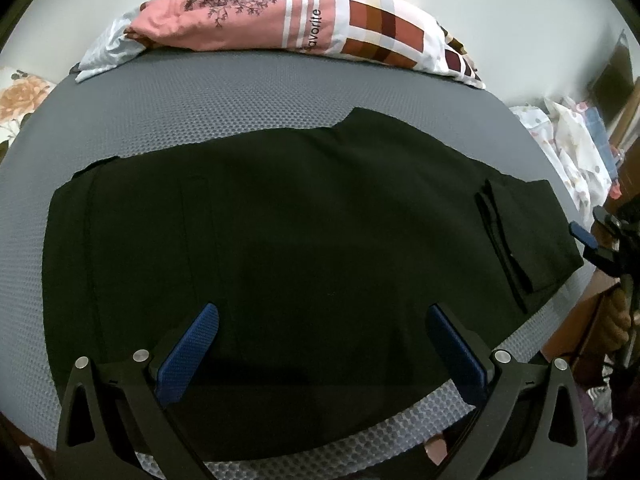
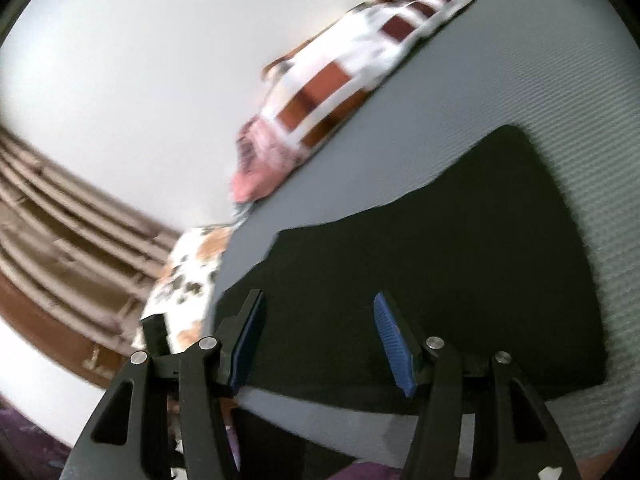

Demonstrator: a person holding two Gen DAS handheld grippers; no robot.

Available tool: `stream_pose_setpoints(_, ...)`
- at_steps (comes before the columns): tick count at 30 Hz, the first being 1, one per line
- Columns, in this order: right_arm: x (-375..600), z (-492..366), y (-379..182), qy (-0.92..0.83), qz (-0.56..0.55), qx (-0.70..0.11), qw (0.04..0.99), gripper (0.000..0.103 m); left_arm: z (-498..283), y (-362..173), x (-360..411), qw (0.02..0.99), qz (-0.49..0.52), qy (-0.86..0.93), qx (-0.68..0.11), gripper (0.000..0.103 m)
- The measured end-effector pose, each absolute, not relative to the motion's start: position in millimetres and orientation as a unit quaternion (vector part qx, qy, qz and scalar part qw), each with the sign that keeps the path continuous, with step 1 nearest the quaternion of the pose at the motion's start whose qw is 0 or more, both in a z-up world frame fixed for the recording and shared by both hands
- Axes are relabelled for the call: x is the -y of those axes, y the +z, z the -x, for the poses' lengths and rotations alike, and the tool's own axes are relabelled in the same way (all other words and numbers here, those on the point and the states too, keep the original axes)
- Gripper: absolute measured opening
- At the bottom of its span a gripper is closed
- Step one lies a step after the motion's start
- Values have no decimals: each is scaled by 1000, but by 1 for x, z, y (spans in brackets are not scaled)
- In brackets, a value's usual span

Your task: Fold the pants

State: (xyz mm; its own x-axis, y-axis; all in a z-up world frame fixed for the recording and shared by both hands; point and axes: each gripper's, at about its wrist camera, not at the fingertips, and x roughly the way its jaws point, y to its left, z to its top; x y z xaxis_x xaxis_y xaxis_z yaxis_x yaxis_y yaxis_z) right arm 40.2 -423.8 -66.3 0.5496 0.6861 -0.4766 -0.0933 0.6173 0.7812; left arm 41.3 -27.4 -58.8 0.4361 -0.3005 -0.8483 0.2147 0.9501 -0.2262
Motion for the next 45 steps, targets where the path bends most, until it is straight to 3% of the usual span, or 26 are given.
stream_pose_setpoints(8, 367, -43, -73, 286, -299, -446, 794, 54, -40, -58, 27, 848, 38, -148, -507, 103)
stream_pose_setpoints(17, 290, -6, -53, 256, -43, -447, 856, 53, -42, -59, 23, 843, 57, -151, -513, 103)
stream_pose_setpoints(23, 354, 2, -51, 254, -216, -444, 832, 54, -32, -29, 54, 823, 98, -282, -483, 103)
stream_pose_setpoints(28, 392, 13, -63, 252, -324, -442, 798, 54, -49, -21, 112, 741, 183, -420, -490, 103)
stream_pose_setpoints(31, 395, 20, -66, 250, -339, -441, 792, 54, -62, -32, 147, 694, 211, -459, -513, 101)
stream_pose_setpoints(34, 395, 22, -70, 255, -348, -443, 786, 54, -65, -37, 183, 691, 148, -477, -523, 81)
stream_pose_setpoints(45, 409, 21, -86, 257, -387, -440, 768, 55, -80, -58, 200, 715, 147, -427, -534, 79)
